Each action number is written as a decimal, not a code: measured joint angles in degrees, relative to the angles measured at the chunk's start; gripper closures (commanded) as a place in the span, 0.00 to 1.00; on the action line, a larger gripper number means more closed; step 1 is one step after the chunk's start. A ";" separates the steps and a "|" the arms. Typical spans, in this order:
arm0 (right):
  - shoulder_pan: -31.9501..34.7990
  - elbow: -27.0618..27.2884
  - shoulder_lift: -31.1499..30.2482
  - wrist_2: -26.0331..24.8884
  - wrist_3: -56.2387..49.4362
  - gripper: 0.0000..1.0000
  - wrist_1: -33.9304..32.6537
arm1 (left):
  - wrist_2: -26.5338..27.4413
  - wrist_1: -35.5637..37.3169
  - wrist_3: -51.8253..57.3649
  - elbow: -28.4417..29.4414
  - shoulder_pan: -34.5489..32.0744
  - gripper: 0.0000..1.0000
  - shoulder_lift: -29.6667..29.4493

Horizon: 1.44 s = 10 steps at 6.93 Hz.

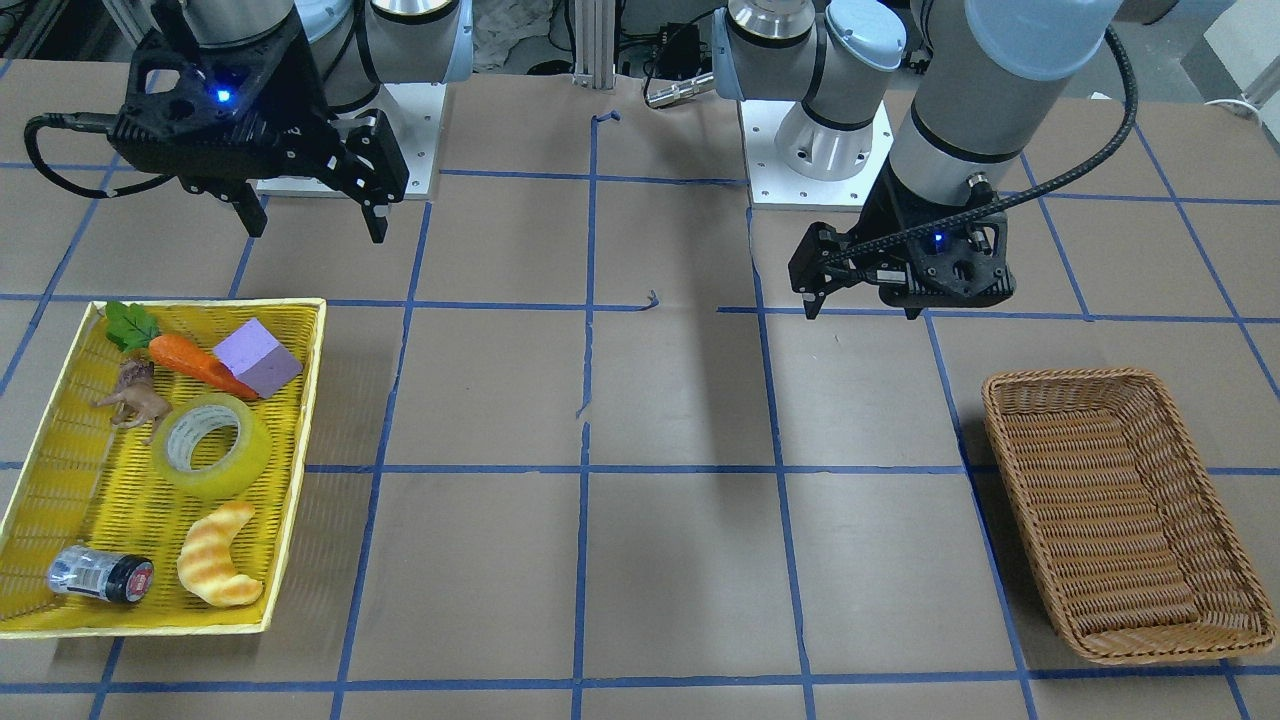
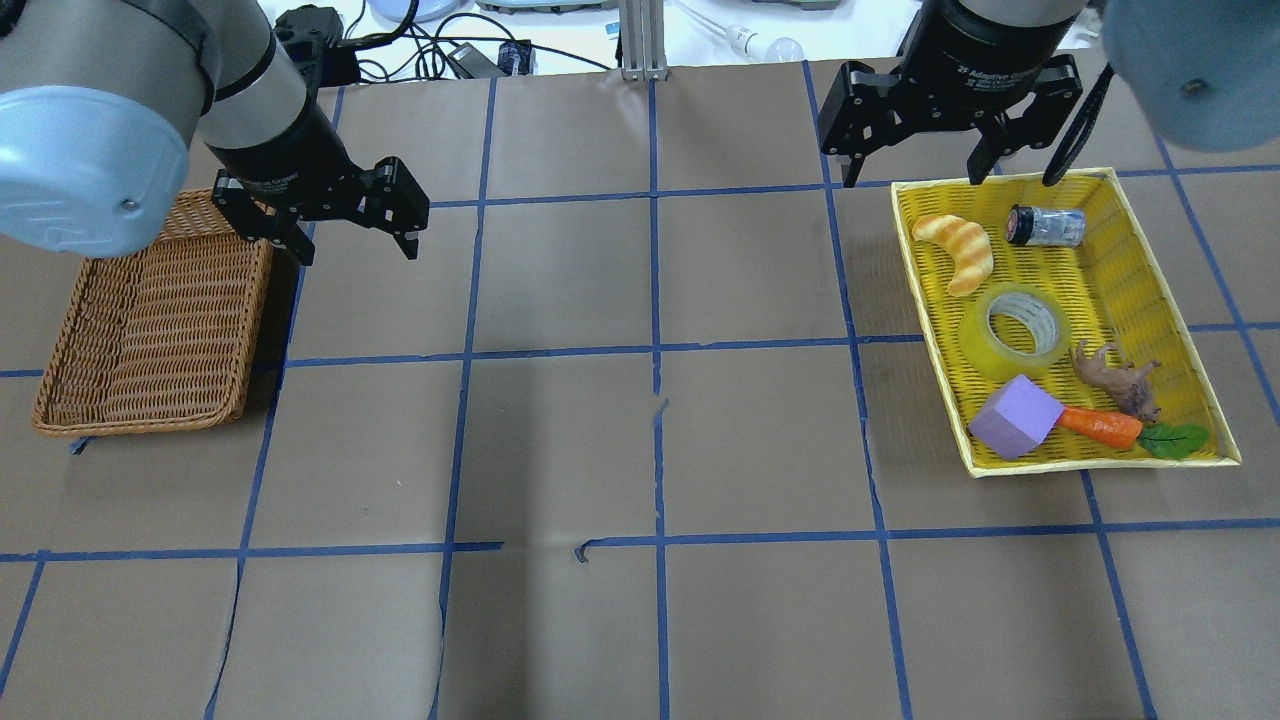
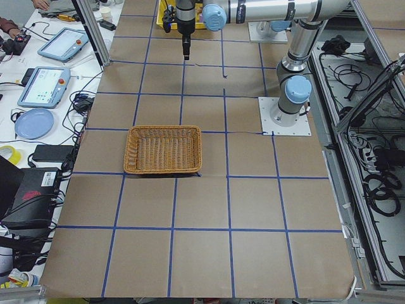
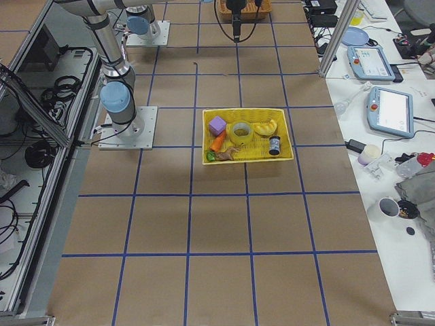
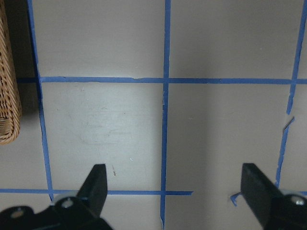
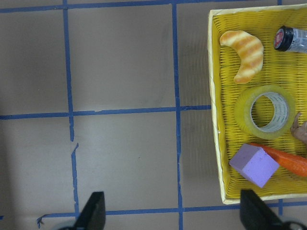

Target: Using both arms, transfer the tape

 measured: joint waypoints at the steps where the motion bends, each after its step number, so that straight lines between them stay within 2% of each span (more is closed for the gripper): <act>1: -2.08 -0.10 0.47 -0.24 -1.33 0.00 0.13 | -0.02 0.00 -0.04 -0.01 0.00 0.00 -0.01; 3: -11.34 0.42 3.71 -0.36 -9.31 0.00 0.27 | -0.08 0.01 -0.06 0.01 0.00 0.00 -0.09; 5: -20.66 0.76 12.09 -0.52 -21.28 0.00 -1.61 | -0.11 0.01 -0.06 0.02 0.00 0.00 -0.12; 6: -22.81 1.87 16.21 -0.74 -25.22 0.00 -5.06 | -0.15 0.01 -0.06 0.03 0.00 0.00 -0.12; 7: -23.88 4.96 19.31 -1.68 -28.30 0.08 -10.70 | -0.23 0.02 -0.07 0.03 0.00 0.00 -0.14; 9: -24.91 14.67 21.74 -3.84 -30.35 0.43 -22.37 | -0.73 0.08 -0.07 0.03 0.00 0.00 -0.19; 10: -25.06 17.59 21.77 -4.19 -30.58 0.46 -24.79 | -0.83 0.09 -0.09 0.03 0.00 0.00 -0.20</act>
